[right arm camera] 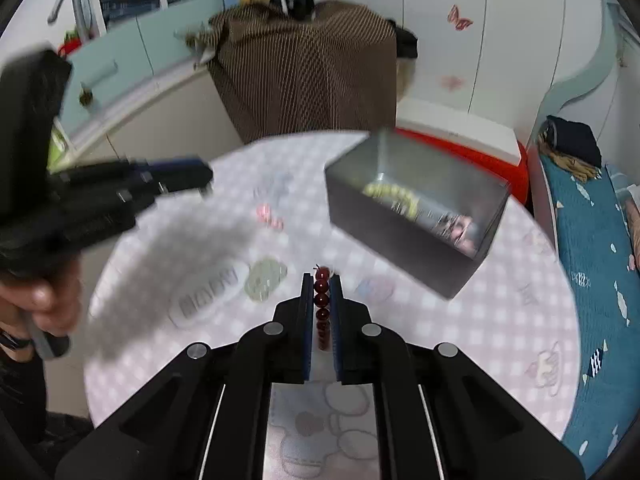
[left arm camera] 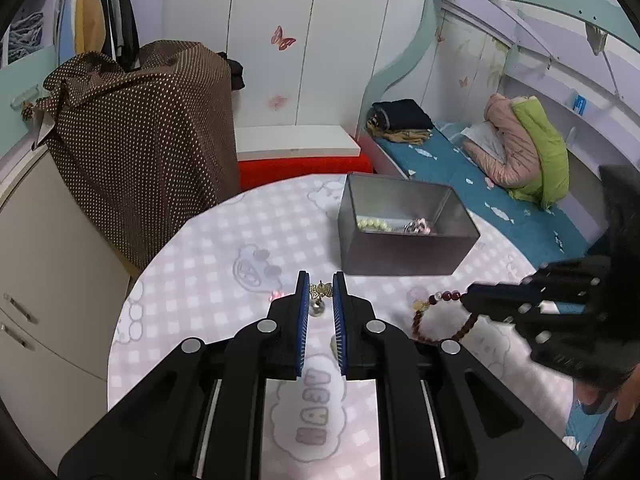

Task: Organize jewelry
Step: 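Carry the gold earring and red bracelet into the grey box and open both tools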

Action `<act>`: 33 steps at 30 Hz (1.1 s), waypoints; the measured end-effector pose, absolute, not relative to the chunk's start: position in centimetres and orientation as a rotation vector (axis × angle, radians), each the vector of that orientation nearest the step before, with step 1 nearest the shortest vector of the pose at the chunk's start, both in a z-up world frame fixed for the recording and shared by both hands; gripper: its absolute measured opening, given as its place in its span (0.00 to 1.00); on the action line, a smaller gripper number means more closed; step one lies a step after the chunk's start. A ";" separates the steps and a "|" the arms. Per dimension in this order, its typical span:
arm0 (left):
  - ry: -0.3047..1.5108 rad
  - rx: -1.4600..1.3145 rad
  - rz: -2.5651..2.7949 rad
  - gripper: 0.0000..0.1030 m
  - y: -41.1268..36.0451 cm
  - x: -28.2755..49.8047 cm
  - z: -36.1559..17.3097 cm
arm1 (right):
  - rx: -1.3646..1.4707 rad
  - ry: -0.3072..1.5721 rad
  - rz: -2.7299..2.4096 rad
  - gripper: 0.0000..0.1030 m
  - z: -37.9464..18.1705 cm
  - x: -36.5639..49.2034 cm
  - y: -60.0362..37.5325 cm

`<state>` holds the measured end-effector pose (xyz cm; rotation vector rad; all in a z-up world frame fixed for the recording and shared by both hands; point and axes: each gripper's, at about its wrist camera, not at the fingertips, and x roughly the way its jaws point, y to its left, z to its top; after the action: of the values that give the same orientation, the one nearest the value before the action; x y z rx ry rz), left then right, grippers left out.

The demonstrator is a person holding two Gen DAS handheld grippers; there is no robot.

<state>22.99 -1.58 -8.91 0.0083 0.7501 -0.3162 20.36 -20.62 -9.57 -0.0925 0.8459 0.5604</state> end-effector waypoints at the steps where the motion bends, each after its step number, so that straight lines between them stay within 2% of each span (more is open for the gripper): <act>1: 0.746 0.008 -0.318 0.11 -1.7 23.1 -8.6 | -0.088 0.838 0.561 0.06 -9.0 20.5 -20.6; 15: 0.711 0.031 -0.383 0.11 -5.3 26.9 -4.2 | -0.034 0.706 0.513 0.06 -0.8 24.4 -23.3; 22: 0.723 0.030 -0.423 0.11 -8.1 29.8 -2.8 | -0.026 0.728 0.459 0.06 -0.3 27.1 -23.9; 29: 0.791 0.044 -0.446 0.13 -10.7 32.8 -3.9 | 0.037 0.807 0.409 0.07 -3.0 29.4 -24.8; 31: 0.814 0.040 -0.429 0.49 -10.9 33.5 -4.6 | 0.094 0.814 0.390 0.10 -3.7 29.8 -25.7; 32: 0.807 0.032 -0.409 0.84 -10.8 33.6 -4.6 | 0.116 0.818 0.382 0.14 -4.0 29.9 -26.0; 33: 0.778 0.021 -0.385 0.89 -10.4 33.4 -4.5 | 0.130 0.819 0.369 0.26 -4.2 29.9 -26.4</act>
<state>33.43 -10.42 -4.53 0.0215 0.7784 -0.3848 29.94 -26.36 -4.15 0.1298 0.8189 0.3689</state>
